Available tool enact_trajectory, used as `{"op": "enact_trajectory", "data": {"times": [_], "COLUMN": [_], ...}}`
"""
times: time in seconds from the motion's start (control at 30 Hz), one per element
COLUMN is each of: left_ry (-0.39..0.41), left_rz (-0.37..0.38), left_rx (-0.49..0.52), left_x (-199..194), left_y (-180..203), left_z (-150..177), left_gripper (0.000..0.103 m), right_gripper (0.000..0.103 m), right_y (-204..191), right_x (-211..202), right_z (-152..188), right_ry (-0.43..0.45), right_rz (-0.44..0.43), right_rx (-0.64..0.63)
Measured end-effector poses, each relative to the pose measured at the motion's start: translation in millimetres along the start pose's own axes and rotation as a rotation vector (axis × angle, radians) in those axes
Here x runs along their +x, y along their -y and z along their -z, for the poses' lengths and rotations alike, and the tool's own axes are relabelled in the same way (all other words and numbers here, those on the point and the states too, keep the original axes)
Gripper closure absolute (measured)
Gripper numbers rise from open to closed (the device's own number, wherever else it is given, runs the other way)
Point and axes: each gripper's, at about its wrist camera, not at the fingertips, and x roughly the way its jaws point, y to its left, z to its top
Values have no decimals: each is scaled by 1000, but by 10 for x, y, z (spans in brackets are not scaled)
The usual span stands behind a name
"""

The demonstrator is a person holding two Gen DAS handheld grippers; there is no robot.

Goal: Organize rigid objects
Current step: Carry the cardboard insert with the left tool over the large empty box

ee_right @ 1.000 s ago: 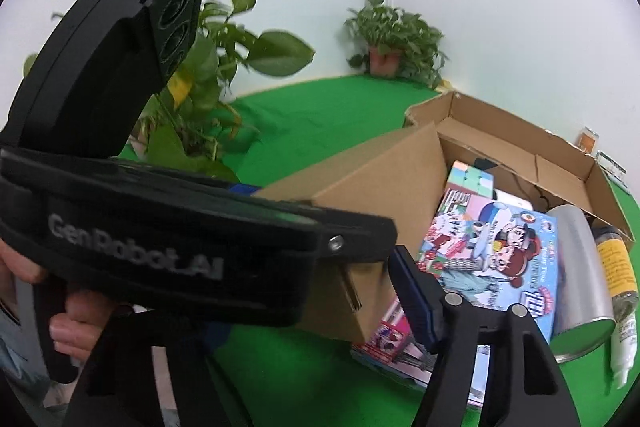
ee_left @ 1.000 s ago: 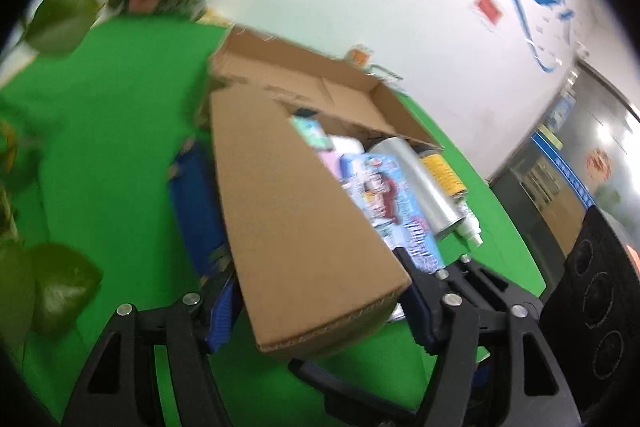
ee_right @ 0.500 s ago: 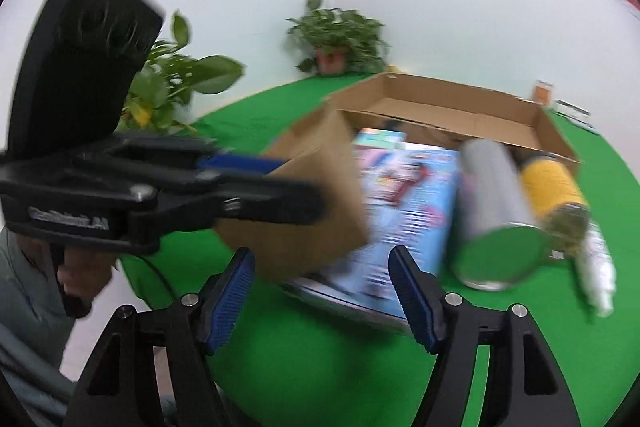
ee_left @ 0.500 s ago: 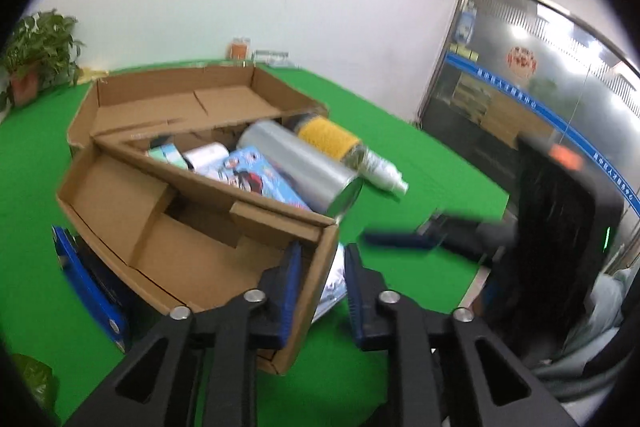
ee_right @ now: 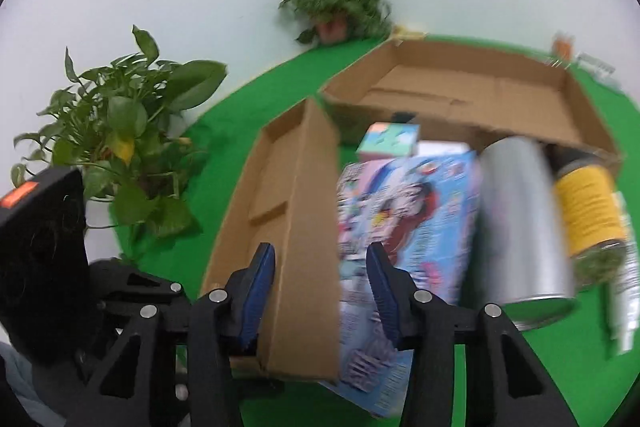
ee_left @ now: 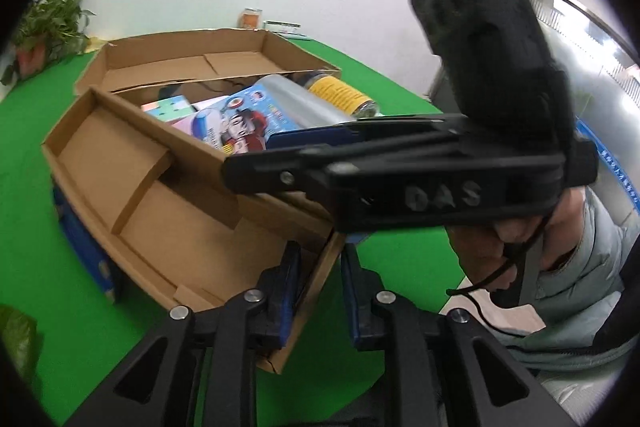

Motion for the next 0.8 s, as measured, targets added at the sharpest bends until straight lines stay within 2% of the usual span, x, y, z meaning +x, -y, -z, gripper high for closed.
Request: {"op": "enact_trajectory", "data": {"times": [0.1,0.13,0.2,0.27,0.3,0.37,0.43,0.47,0.53,0.6,0.67,0.73,0.8], "left_ry": [17,29,84,148,172,155,127,113,114,155,162,127,87], "left_rz": [17,33,102,167,171,122,16,-13,-25,-20,-115,-187,-173], "left_rx": [-70,-120,-265,-402,-446,-448,-392,-383,-420,-465,-457,-476,-524], "left_x": [-154,-215,-375,-500,-536,-523,-500,-486,-518,-621,-655,-620,-546], "left_y": [-102,-168,-365,-562,-623,-620,-495,-472,-508,-552,-538,-603,-676], "left_z": [106,145,253,340,382,356,300,252,264,308,376,456,523], "left_gripper": [79,71,63,47,46,46,46,46,46,46,46,46,46], "right_gripper": [72,73,74,74,74,74,74,74,74,74,74,74,74], "right_y": [-98,-194,-275,-276,-298,-408,-477,-534,-558,-566,-548,-530,-542], "right_x": [34,58,71,38,29,58,68,75,69,49,44,52,92], "right_z": [-23,63,111,166,196,228,240,261,283,296,290,285,304], "right_ry": [-9,7,11,12,12,18,10,3,-1,-1,-5,-10,-32], "right_rz": [20,38,50,50,45,45,59,73,78,89,91,92,86], "right_rx": [-42,-63,-71,-50,-43,-62,-84,-96,-100,-89,-73,-68,-59]}}
